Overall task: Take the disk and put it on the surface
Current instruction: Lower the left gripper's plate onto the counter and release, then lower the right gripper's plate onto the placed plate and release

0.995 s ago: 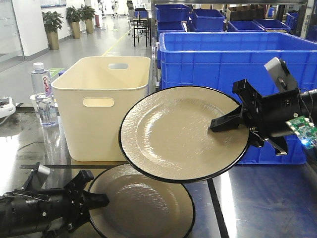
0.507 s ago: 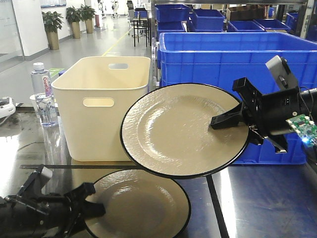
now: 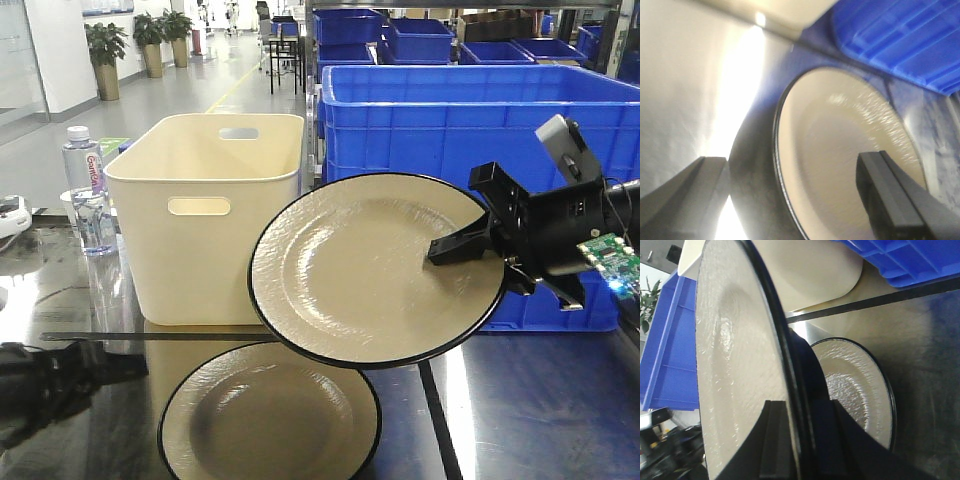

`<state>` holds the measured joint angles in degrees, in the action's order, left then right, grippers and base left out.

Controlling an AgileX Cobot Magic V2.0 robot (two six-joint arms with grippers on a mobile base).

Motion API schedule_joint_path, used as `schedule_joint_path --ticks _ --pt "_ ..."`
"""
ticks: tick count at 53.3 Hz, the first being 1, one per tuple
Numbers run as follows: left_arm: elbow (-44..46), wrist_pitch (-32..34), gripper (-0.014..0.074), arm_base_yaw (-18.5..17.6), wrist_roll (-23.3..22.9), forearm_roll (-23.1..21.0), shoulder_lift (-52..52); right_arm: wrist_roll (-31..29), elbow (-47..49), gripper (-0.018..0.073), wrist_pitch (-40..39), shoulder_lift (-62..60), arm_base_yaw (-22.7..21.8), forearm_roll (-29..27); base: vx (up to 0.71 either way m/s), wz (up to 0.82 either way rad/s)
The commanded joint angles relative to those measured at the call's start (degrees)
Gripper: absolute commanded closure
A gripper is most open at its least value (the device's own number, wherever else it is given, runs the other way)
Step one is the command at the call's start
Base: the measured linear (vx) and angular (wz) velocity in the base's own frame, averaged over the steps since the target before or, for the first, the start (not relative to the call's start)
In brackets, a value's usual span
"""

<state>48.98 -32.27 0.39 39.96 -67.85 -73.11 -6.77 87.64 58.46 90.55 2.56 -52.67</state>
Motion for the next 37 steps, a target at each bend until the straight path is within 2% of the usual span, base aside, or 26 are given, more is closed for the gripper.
schedule_joint_path --ticks 1,9,17,18,23,29,37 --pt "1.67 0.92 -0.0006 0.3 0.26 -1.3 4.5 0.05 2.16 0.0567 -5.08 -0.59 2.75 -4.53 0.0 0.0" --pt "1.67 2.87 0.0042 0.3 0.26 -1.3 7.3 -0.33 2.16 0.0567 -9.18 4.24 8.23 -2.86 0.0 0.0" --pt "1.67 2.91 0.008 0.3 0.26 -1.3 7.39 -0.39 2.16 0.0565 -9.69 8.73 10.76 -2.87 0.0 0.0" --pt "1.67 2.91 0.0108 0.3 0.26 -1.3 7.39 -1.16 2.16 0.0548 -9.79 12.24 12.34 -2.88 0.0 0.0" --pt "1.67 2.91 0.0126 0.3 0.26 -1.3 7.39 -3.94 2.16 0.0513 -9.54 14.03 12.97 -2.94 0.0 0.0" --pt "1.67 2.84 0.0141 0.3 0.26 -1.3 7.39 -10.24 2.16 0.0445 -9.08 14.85 13.44 -2.8 0.0 0.0" --pt "1.67 2.73 0.0152 0.3 0.26 -1.3 7.39 -15.39 2.16 0.0286 -9.17 14.61 13.32 -2.54 0.0 0.0"
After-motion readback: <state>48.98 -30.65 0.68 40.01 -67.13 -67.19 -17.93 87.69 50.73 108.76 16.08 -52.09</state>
